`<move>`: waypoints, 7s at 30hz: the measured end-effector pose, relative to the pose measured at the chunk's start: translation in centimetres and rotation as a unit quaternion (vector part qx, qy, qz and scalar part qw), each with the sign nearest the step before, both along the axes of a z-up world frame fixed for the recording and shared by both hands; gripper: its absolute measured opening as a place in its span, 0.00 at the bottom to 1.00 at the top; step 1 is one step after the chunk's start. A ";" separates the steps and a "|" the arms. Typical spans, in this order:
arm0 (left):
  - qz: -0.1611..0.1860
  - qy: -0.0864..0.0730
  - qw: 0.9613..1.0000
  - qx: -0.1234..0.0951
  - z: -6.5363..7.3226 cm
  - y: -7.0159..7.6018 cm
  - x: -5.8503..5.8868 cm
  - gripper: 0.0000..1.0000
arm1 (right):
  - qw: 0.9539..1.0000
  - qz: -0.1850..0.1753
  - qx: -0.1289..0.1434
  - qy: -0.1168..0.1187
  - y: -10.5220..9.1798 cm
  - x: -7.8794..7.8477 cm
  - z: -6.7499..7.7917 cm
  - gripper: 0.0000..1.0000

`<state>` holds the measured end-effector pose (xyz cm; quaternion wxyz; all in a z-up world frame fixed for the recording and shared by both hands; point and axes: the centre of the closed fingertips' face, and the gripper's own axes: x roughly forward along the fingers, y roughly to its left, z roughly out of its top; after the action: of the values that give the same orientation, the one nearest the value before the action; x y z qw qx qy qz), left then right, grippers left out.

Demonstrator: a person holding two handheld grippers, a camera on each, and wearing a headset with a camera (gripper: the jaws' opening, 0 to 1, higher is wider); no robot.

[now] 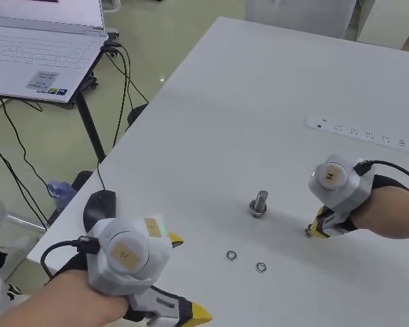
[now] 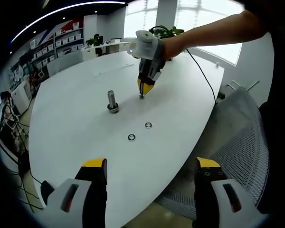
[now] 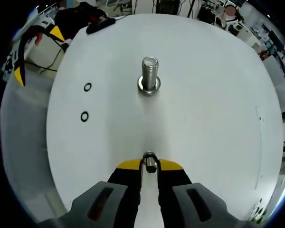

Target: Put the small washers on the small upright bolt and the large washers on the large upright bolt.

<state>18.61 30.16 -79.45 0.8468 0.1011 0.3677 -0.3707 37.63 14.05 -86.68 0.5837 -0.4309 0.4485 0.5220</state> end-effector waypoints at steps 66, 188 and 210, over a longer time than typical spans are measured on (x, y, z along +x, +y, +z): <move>-0.011 -0.023 0.999 -0.024 1.8 -1.0 0.8 0.82 | 0.993 0.094 0.075 -0.002 6.8 -6.5 5.0 0.31; -0.006 -0.017 1.000 0.002 0.8 -1.0 0.2 0.78 | 0.999 -0.011 0.028 -0.034 0.5 0.1 5.4 0.13; 0.009 -0.001 1.000 0.002 -0.3 0.3 -0.2 0.75 | 1.000 -0.002 0.007 -0.017 0.6 0.3 2.6 0.13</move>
<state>18.43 30.43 -79.78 0.8501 0.1000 0.3685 -0.3626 37.96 14.67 -84.07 0.5957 -0.4347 0.4355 0.5162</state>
